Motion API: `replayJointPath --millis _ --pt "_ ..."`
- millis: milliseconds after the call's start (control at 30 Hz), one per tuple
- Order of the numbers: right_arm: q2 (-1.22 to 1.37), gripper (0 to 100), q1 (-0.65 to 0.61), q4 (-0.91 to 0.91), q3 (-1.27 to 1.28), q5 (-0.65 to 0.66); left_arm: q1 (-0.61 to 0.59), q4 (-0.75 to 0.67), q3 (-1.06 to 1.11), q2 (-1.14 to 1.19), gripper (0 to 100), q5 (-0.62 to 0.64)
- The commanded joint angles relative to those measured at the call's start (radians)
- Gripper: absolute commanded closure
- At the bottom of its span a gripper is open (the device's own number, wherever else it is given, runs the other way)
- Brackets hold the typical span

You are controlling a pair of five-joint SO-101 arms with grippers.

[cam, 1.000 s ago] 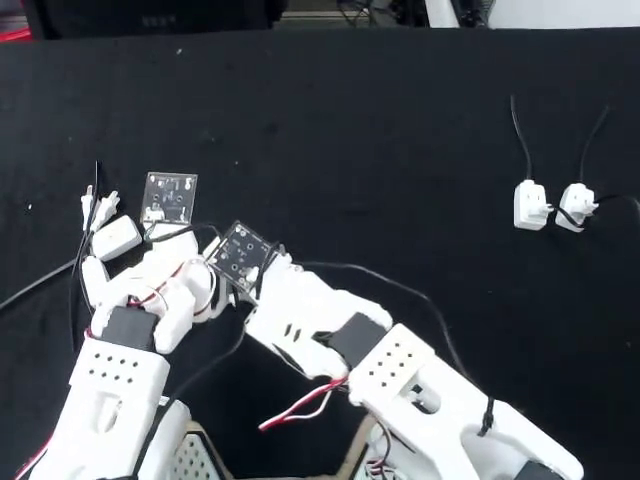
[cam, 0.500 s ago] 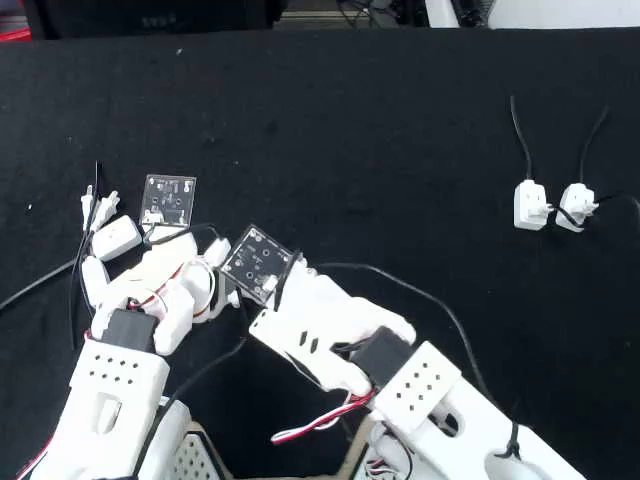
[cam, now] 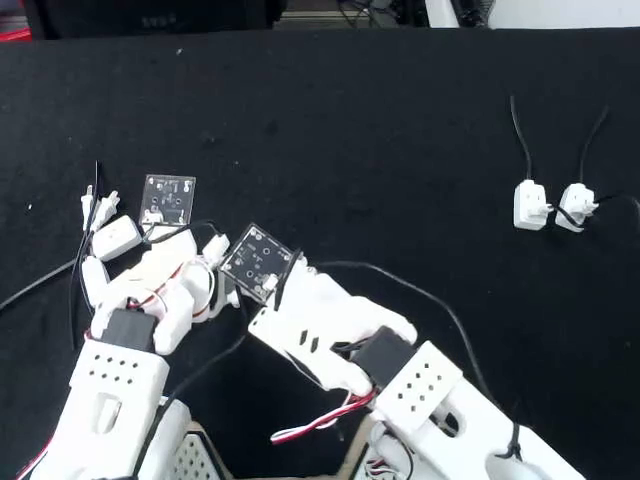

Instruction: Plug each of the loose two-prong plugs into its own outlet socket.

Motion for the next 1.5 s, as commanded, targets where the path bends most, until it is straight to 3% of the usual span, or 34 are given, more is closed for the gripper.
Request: replayJointPath --millis 0,400,733,933,1133,1467 --pt "-0.042 98.8 0.032 0.002 -0.093 0.002 0.01 -0.003 0.004 -0.006 76 -0.014" --pt "-0.042 98.8 0.032 0.043 -0.099 0.002 -0.001 -0.005 0.005 -0.015 76 -0.014" --pt "-0.041 98.8 0.071 0.078 0.004 0.037 -0.156 -0.02 -0.073 -0.015 76 -0.02" --pt "0.038 98.8 0.166 0.084 -0.025 0.037 -0.283 0.098 -0.061 -0.015 76 -0.021" --pt "0.372 98.8 0.167 0.132 -0.257 0.035 -0.352 0.12 0.028 -0.015 76 -0.166" --pt "0.957 98.8 0.167 0.569 -0.941 -0.041 -0.355 -0.023 0.194 -0.015 76 -0.178"
